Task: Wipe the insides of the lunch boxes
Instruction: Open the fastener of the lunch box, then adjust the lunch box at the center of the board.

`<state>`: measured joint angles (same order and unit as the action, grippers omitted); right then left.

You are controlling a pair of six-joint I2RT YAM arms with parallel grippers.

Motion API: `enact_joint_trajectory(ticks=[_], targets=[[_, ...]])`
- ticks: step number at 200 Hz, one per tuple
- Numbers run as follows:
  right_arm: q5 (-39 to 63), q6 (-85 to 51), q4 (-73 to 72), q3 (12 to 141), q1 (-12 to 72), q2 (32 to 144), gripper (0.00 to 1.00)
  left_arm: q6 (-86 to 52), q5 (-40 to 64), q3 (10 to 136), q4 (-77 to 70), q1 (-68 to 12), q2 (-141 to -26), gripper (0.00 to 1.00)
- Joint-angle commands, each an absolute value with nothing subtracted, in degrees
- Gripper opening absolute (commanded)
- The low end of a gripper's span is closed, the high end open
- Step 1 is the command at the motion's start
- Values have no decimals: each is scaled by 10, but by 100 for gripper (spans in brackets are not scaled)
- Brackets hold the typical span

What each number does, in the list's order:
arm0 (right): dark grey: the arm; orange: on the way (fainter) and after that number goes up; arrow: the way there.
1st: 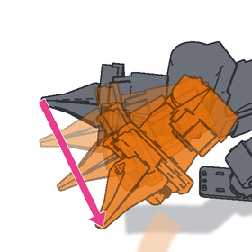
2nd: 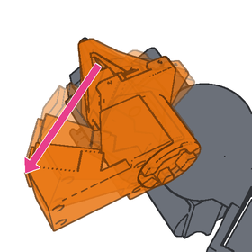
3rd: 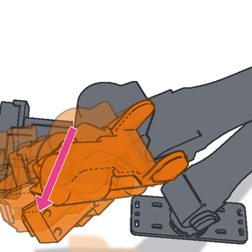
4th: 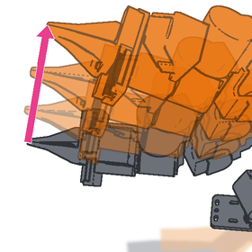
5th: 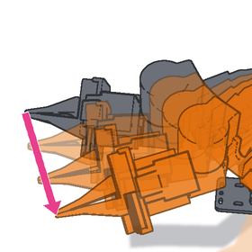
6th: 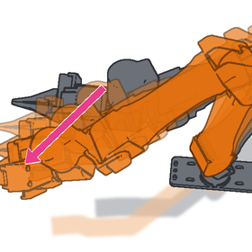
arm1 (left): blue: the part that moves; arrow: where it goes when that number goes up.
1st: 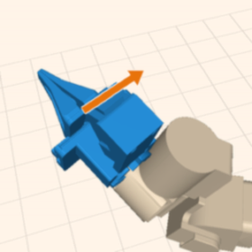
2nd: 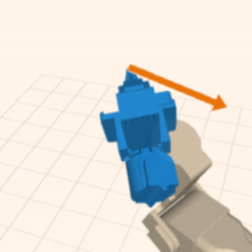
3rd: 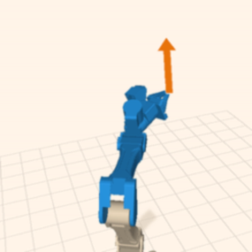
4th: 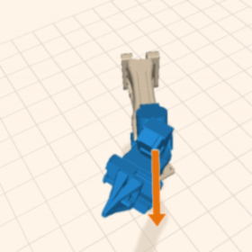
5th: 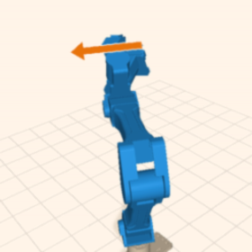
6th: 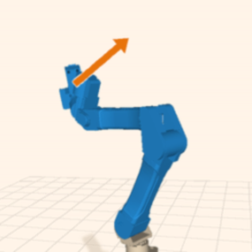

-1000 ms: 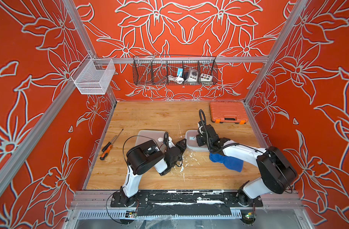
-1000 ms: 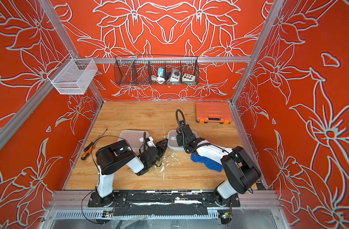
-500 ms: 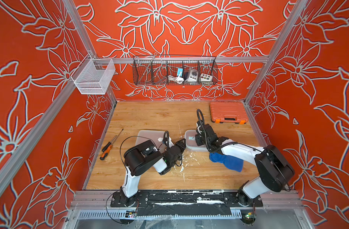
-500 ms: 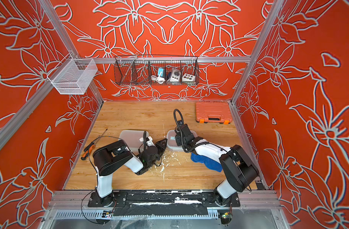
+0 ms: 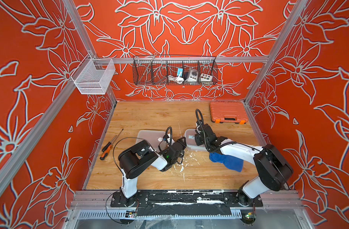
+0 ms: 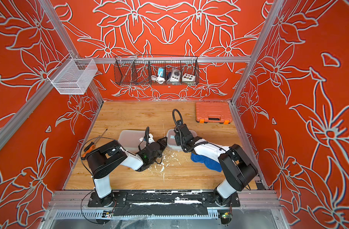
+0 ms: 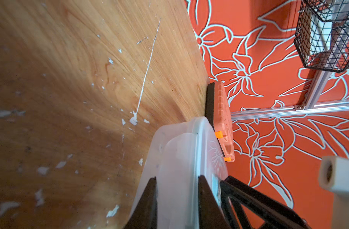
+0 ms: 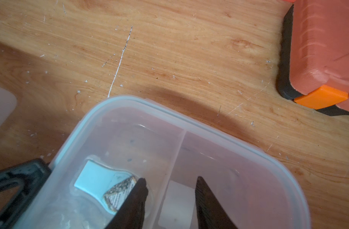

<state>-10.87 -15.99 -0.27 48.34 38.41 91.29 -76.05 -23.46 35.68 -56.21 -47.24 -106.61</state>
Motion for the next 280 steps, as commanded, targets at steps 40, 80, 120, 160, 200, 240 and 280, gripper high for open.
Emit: enact_joint_trajectory(ticks=[40,80,120,160,200,240,280], targets=[[-46,-166,169,445,403,987,43,-673,-216,386,-493,-481,-1026,0],[-48,-168,171,445,403,987,43,-689,-212,372,-517,-478,-1029,0],[-46,-174,177,452,403,981,45,-676,-213,379,-506,-476,-1005,10],[-42,-201,215,508,400,926,50,-690,-207,374,-458,-474,-969,49],[-23,-257,262,528,365,848,55,-646,-230,403,-322,-470,-879,69],[44,-323,276,494,283,752,60,-544,-203,458,-259,-441,-839,76],[48,-327,334,504,262,685,64,-435,29,535,-267,-350,-915,75]])
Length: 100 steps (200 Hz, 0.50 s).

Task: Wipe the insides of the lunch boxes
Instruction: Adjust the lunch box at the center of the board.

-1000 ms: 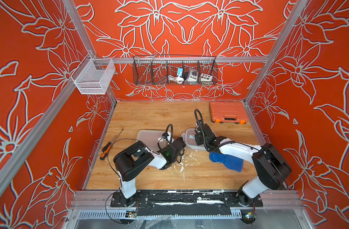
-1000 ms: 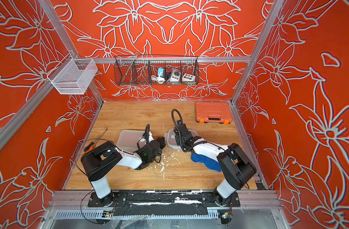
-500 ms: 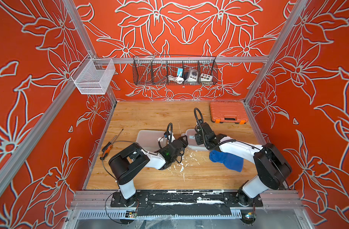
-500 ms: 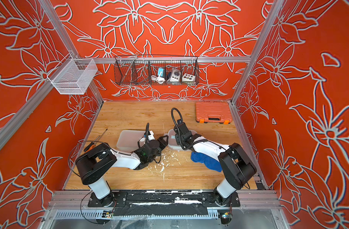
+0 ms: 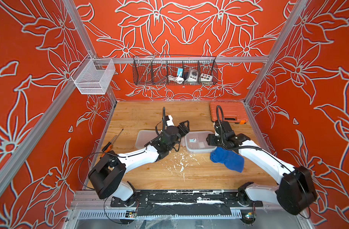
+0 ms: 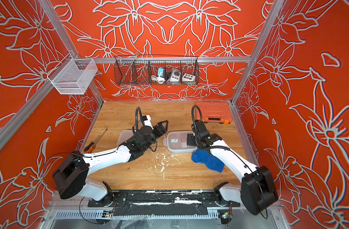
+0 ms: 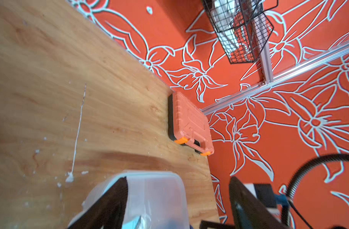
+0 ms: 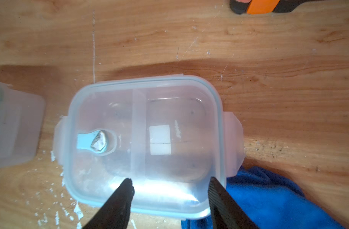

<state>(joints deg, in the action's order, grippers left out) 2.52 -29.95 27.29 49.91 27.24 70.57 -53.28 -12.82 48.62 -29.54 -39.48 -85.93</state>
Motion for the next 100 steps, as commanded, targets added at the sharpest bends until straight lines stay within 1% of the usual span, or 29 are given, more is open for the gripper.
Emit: enact_joint_trajectory(ticks=[1,19,44,72,100], targets=[[48,-327,335,503,262,685,64,-432,35,539,-266,-349,-919,75],[69,-354,340,481,245,678,64,-349,111,617,-202,-345,-979,74],[75,-397,333,447,230,672,64,-280,187,681,-168,-345,-1042,74],[87,-421,307,426,220,670,64,-224,202,733,-118,-345,-1096,73],[118,-428,253,421,214,710,64,-191,203,763,-90,-345,-1130,73]])
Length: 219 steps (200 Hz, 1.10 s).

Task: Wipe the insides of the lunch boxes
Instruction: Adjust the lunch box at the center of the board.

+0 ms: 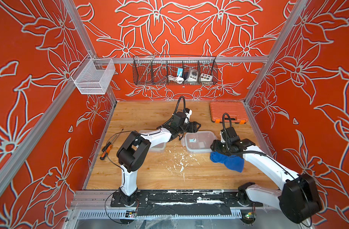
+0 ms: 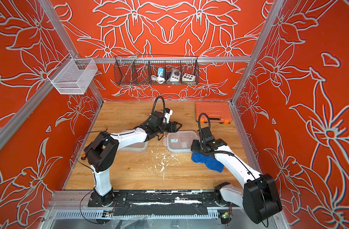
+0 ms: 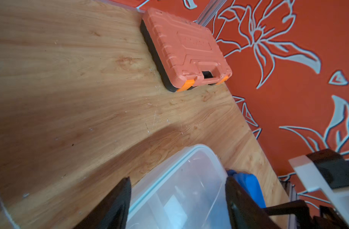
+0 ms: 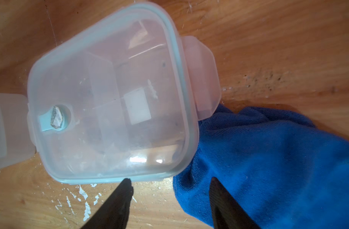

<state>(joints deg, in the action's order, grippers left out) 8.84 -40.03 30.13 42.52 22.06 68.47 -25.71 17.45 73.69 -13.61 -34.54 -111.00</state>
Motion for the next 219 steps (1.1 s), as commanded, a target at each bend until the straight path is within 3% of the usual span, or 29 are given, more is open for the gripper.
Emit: enact_joint_trajectory(ticks=[1,64,219], targets=[[119,-428,251,421,214,711,64,-190,203,763,-90,-345,-1131,73],[149,-410,213,489,214,812,61,-169,210,746,-77,-339,-1144,67],[218,-366,200,800,217,1095,58,-281,182,511,-163,-331,-965,63]])
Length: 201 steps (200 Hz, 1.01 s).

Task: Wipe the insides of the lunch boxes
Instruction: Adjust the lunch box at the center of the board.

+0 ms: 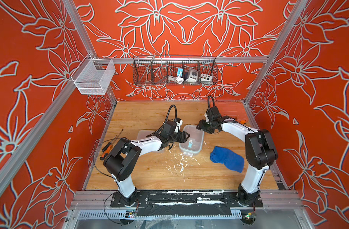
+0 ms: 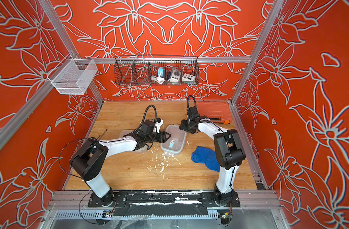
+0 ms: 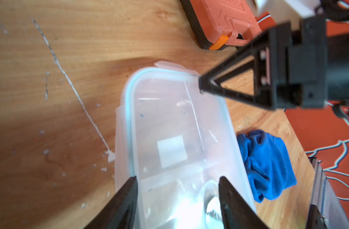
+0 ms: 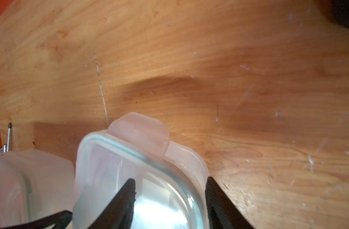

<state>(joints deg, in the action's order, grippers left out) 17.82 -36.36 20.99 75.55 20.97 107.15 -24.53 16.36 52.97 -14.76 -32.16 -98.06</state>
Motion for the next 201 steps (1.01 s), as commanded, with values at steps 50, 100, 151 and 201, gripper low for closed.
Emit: enact_joint_trajectory(ticks=[50,100,151,201], targets=[[244,-366,208,880,229,1150,58,-302,176,504,-178,-331,-957,63],[210,-354,227,881,232,1133,59,-313,110,507,-147,-332,-932,63],[166,-404,202,739,204,1002,61,-240,82,574,-107,-331,-926,68],[173,-431,177,612,200,924,62,-269,98,591,-72,-330,-978,66]])
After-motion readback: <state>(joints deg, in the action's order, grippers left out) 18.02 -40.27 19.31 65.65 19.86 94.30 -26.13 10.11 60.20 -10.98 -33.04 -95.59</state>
